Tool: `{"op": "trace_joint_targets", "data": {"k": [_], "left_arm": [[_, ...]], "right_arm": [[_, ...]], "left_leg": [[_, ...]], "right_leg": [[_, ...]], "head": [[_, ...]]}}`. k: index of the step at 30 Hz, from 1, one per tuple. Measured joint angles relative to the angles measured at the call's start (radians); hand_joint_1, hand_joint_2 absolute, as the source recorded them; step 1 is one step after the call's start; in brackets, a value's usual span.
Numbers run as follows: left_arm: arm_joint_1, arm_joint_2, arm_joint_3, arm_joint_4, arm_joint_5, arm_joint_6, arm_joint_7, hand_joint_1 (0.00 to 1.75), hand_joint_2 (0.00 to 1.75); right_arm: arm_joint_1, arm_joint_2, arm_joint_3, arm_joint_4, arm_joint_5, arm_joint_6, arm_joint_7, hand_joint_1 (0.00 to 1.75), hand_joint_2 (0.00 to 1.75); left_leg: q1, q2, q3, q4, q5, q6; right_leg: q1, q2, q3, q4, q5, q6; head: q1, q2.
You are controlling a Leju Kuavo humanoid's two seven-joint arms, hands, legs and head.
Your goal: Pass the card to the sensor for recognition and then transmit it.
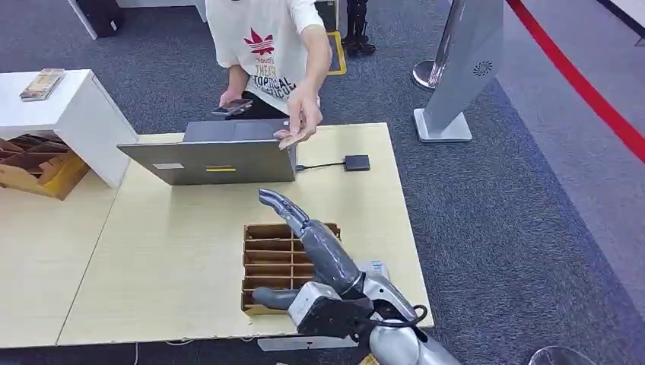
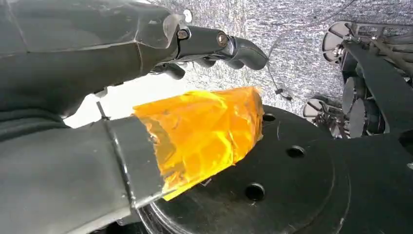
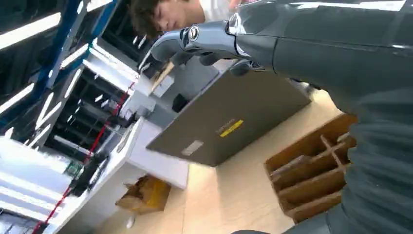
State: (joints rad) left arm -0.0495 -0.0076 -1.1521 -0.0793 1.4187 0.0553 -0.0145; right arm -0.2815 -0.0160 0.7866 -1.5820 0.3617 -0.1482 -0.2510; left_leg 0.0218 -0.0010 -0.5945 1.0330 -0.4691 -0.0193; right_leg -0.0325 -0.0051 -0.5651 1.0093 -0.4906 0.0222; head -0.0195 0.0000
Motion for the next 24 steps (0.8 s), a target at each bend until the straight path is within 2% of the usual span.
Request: {"op": "trace_joint_targets", "data": {"k": [2, 6, 12, 17, 24], "left_arm": [[-0.001, 0.001, -0.005, 0.0, -0.005, 0.0, 0.002, 0.0, 0.0], [-0.007, 0.004, -0.026, 0.0, -0.013, 0.0, 0.008, 0.0, 0.0], [-0.015, 0.01, -0.061, 0.0, -0.038, -0.002, 0.019, 0.0, 0.0], [-0.028, 0.018, -0.093, 0.0, -0.063, -0.002, 0.032, 0.0, 0.0], [-0.04, 0.023, -0.133, -0.001, -0.074, -0.004, 0.042, 0.0, 0.0]], "right_arm": [[-0.013, 0.001, 0.008, 0.002, 0.081, -0.047, 0.011, 0.0, 1.75], [-0.052, 0.022, 0.016, 0.03, 0.097, -0.063, 0.036, 0.0, 1.75], [-0.133, 0.058, 0.013, 0.136, 0.246, -0.181, 0.067, 0.0, 1.75], [-0.213, 0.076, 0.003, 0.244, 0.422, -0.293, 0.095, 0.0, 1.75], [-0.301, 0.097, -0.006, 0.386, 0.609, -0.354, 0.136, 0.0, 1.75]], "left_leg": [[0.0, 0.0, 0.0, 0.0, 0.0, 0.0], [0.0, 0.0, 0.0, 0.0, 0.0, 0.0], [0.0, 0.0, 0.0, 0.0, 0.0, 0.0], [0.0, 0.0, 0.0, 0.0, 0.0, 0.0], [0.0, 0.0, 0.0, 0.0, 0.0, 0.0]], "right_leg": [[0.0, 0.0, 0.0, 0.0, 0.0, 0.0], [0.0, 0.0, 0.0, 0.0, 0.0, 0.0], [0.0, 0.0, 0.0, 0.0, 0.0, 0.0], [0.0, 0.0, 0.0, 0.0, 0.0, 0.0], [0.0, 0.0, 0.0, 0.0, 0.001, 0.0]], "head": [[0.0, 0.0], [0.0, 0.0], [0.0, 0.0], [0.0, 0.0], [0.0, 0.0]]}}
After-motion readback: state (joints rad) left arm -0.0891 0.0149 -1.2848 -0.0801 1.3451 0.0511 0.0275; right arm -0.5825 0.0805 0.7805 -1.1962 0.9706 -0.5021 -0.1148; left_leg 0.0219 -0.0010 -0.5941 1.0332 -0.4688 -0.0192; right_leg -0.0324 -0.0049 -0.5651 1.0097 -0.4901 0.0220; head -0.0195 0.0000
